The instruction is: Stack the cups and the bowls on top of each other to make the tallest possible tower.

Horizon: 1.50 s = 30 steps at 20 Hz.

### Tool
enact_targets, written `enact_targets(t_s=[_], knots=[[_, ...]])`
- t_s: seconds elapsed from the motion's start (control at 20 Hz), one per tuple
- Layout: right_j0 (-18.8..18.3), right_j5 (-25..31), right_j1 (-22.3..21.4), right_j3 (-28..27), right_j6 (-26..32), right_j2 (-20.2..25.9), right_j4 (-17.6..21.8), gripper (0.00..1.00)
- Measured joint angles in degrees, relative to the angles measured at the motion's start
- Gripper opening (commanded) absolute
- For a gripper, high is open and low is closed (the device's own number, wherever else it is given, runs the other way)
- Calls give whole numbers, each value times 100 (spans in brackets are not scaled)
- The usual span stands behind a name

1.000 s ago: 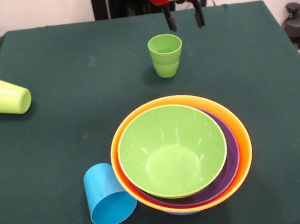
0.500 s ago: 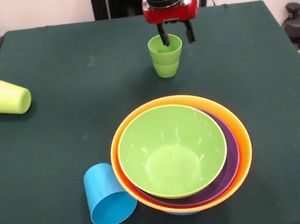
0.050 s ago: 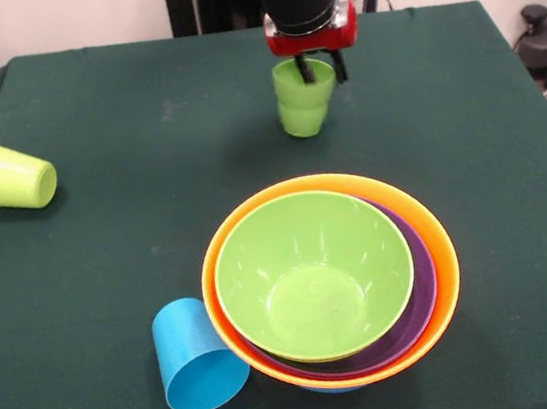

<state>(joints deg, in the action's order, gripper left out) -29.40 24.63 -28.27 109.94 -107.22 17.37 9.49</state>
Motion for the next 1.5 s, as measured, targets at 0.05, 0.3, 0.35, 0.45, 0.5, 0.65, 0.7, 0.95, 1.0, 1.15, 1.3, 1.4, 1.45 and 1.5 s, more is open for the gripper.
enact_targets(t_s=[0.05, 0.3, 0.35, 0.45, 0.5, 0.65, 0.7, 0.95, 1.0, 1.15, 1.3, 1.4, 1.45, 1.5], knots=[[-3, 0, 4, 0, 0, 1, -1, 0], [-56, 9, -60, 1, -1, 4, 3, 0], [-78, 9, -76, 2, -1, 4, 3, 0], [-83, 9, -74, 1, -1, 6, 3, 0], [-84, 9, -74, 1, -1, 6, 3, 0], [-84, 9, -73, -1, -1, 5, 3, 0], [-84, 10, -74, -4, -1, 5, 4, 0], [-83, 139, -139, -41, 0, 5, 7, 0], [-79, 207, -183, -61, 0, 5, 8, 0], [-55, 464, -346, -208, 0, 8, 8, 0], [-17, 829, -523, -498, 0, 17, 9, 0], [8, 1048, -595, -682, 0, 19, 6, 0], [39, 1289, -656, -894, 0, 20, -10, 0], [53, 1406, -678, -991, 0, 20, -16, 0]])
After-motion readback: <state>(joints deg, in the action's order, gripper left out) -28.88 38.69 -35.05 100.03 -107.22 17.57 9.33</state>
